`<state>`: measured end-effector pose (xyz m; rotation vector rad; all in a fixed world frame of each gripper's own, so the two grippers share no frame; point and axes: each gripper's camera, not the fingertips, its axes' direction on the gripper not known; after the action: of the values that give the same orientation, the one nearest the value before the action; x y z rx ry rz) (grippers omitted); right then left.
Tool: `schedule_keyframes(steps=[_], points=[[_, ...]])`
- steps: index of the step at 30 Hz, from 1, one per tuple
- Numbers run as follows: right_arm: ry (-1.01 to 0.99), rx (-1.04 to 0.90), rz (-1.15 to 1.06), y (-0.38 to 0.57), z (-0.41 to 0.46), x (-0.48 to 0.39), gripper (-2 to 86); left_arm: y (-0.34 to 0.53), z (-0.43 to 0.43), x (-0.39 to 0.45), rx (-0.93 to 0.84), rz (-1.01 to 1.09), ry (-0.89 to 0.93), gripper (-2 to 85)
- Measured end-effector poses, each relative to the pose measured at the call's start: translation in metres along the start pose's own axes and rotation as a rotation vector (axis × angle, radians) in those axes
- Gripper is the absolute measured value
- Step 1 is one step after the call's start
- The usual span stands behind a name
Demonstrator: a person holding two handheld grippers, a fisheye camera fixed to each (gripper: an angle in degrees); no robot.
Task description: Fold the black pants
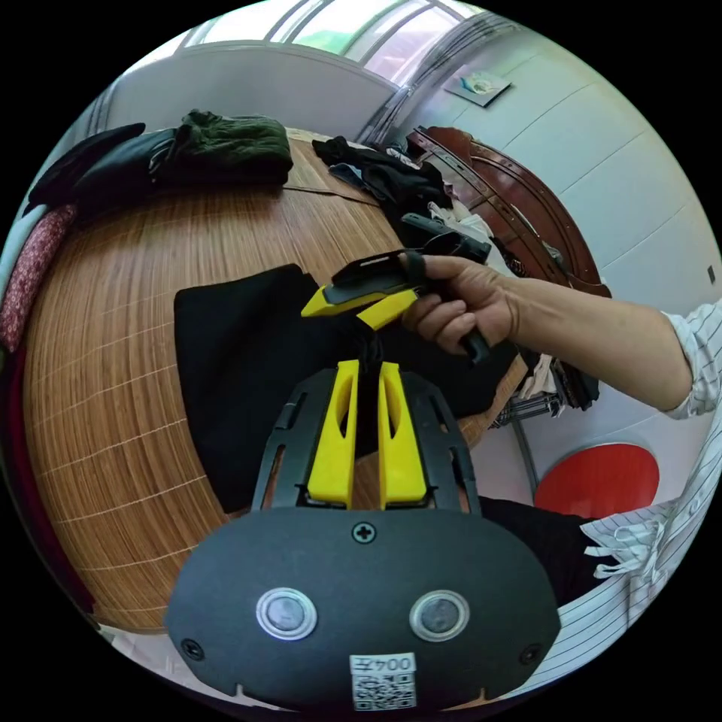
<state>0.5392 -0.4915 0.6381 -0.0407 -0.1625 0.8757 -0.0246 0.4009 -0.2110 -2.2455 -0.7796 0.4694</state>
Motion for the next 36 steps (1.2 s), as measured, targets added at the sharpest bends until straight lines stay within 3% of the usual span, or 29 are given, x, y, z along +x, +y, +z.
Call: schedule_keyframes(steps=[2, 7, 14, 19, 28, 36], points=[[0.002, 0.013, 0.081, 0.001, 0.002, 0.018, 12.0, 0.005, 0.014, -0.010, -0.023, -0.005, 0.007, 1.1], [-0.022, 0.049, 0.039, 0.009, 0.006, 0.022, 3.9, 0.006, 0.025, -0.030, -0.050, 0.013, 0.006, 1.2], [0.259, 0.159, -0.255, 0.048, -0.036, -0.057, 2.6, -0.022, 0.018, -0.045, 0.005, 0.060, 0.017, 1.3], [0.382, 0.196, -0.344, 0.099, -0.092, -0.080, 2.3, -0.055, 0.027, -0.015, 0.050, 0.125, 0.078, 1.4], [0.532, 0.280, -0.249, 0.193, -0.190, -0.009, 1.9, -0.119, 0.134, 0.063, 0.017, 0.242, 0.187, 1.5], [0.532, 0.338, -0.169, 0.238, -0.232, 0.061, 1.9, -0.166, 0.237, 0.093, -0.088, 0.292, 0.199, 1.9]])
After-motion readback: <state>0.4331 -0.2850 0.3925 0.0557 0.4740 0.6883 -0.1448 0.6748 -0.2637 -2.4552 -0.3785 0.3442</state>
